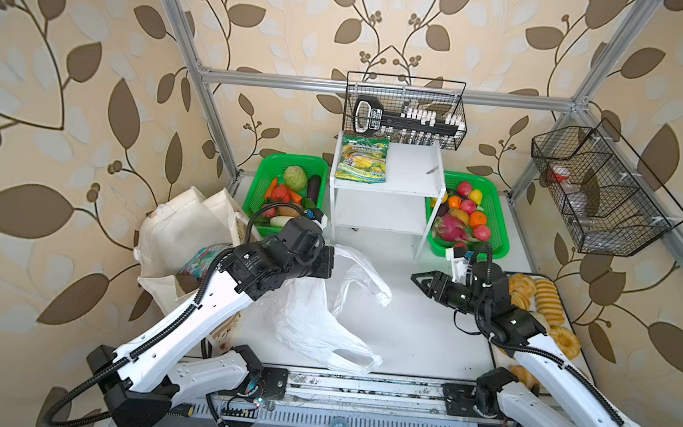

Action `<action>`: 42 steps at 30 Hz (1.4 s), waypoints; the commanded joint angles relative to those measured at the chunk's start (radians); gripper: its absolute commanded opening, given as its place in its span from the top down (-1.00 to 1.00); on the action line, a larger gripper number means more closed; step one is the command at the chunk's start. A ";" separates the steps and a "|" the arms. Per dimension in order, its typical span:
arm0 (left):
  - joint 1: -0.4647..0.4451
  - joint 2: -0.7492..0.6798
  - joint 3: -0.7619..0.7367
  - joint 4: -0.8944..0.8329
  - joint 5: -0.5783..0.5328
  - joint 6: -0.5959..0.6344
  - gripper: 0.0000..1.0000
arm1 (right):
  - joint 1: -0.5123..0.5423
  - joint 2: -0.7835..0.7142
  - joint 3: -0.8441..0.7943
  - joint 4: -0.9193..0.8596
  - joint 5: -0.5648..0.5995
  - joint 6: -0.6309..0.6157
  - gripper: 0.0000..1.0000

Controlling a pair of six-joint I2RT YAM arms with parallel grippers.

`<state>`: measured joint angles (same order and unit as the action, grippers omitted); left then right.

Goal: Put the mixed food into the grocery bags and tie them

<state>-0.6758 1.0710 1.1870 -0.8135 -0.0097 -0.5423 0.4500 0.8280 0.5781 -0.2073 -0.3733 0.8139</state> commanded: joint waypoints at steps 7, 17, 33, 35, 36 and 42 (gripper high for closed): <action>-0.007 0.022 -0.004 0.126 0.050 -0.067 1.00 | 0.338 -0.137 -0.185 0.199 0.310 -0.009 -0.39; -0.007 0.055 -0.006 0.154 0.111 -0.067 1.00 | 0.683 -0.061 -0.230 0.518 0.697 -0.221 -0.55; -0.007 0.027 0.003 0.088 0.089 -0.038 1.00 | 0.577 0.135 -0.097 0.220 1.076 0.119 0.26; -0.007 0.016 0.002 0.077 0.084 -0.030 1.00 | 0.529 0.123 -0.107 0.224 1.070 0.047 0.44; -0.007 0.014 0.003 0.072 0.087 -0.025 1.00 | 0.507 0.122 -0.102 0.232 1.054 -0.012 0.46; -0.008 0.025 0.029 0.023 0.149 0.038 1.00 | 0.413 0.159 0.021 0.165 1.021 -0.289 0.30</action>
<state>-0.6758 1.1088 1.1744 -0.7528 0.0990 -0.5594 0.8886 0.9764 0.5358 0.0113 0.6430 0.6544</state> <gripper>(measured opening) 0.045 0.345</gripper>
